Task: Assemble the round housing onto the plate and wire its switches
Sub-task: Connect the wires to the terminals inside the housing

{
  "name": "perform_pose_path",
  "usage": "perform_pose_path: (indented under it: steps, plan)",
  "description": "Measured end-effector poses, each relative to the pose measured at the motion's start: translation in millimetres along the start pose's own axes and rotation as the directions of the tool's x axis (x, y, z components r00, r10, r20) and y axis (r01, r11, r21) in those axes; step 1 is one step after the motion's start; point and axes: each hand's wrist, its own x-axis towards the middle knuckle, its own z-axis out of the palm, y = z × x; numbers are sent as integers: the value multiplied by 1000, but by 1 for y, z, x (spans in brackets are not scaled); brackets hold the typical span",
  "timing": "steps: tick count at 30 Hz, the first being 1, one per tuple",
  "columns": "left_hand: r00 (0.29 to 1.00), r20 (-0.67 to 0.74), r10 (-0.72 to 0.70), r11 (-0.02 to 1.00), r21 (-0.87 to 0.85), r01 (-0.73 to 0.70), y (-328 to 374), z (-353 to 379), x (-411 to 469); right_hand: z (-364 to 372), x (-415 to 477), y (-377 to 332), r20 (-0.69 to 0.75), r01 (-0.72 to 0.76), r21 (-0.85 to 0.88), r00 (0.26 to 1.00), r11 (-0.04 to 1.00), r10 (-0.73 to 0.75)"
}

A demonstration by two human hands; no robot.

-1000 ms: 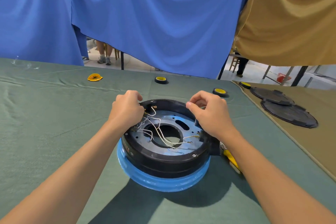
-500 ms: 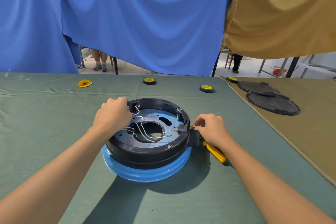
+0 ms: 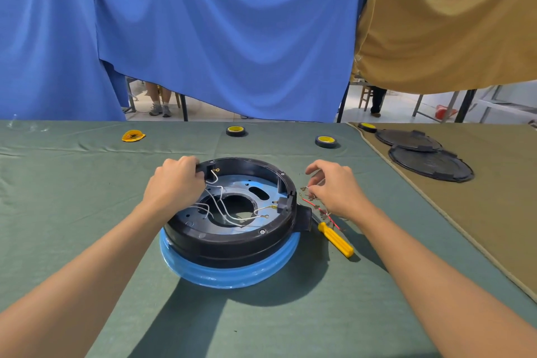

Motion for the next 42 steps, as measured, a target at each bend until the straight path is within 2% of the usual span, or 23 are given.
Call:
perform_pose_path:
  steps: [2, 5, 11, 15, 20, 24, 28, 32, 38, 42]
  plan:
    - [1000, -4, -21, 999, -45, 21, -1, 0, 1, -7, 0, -7, -28, -18, 116, 999, 993, 21]
    - [996, -14, -84, 977, -196, 80, -5, -1, 3, -18, 0, -22, -8, -93, 386, 995, 918, 104]
    - [980, 32, -196, 872, -451, 189, -16, -7, 7, -40, -4, -63, 119, -150, 633, 988, 759, 95]
    - [968, 65, -241, 818, -524, 238, -26, -11, 5, -35, -6, -87, 216, -188, 693, 975, 696, 48]
    - [974, 88, -207, 818, -531, 222, -31, -14, -4, -7, -5, -114, 321, -249, 643, 946, 725, 40]
    - [983, 83, -163, 837, -517, 183, -33, -16, -10, 7, -1, -129, 354, -301, 644, 932, 704, 75]
    - [986, 61, -155, 848, -504, 164, -32, -15, -13, 0, 6, -130, 334, -320, 674, 936, 666, 112]
    - [984, 31, -177, 844, -510, 168, -27, -13, -9, -17, 14, -117, 242, -357, 674, 934, 647, 263]
    - [987, 37, -154, 865, -479, 153, -14, -6, -2, -17, 9, -105, 276, -472, 701, 871, 535, 407]
    - [987, 40, -158, 867, -473, 158, -13, -3, -3, -9, 11, -107, 334, -498, 765, 849, 409, 409]
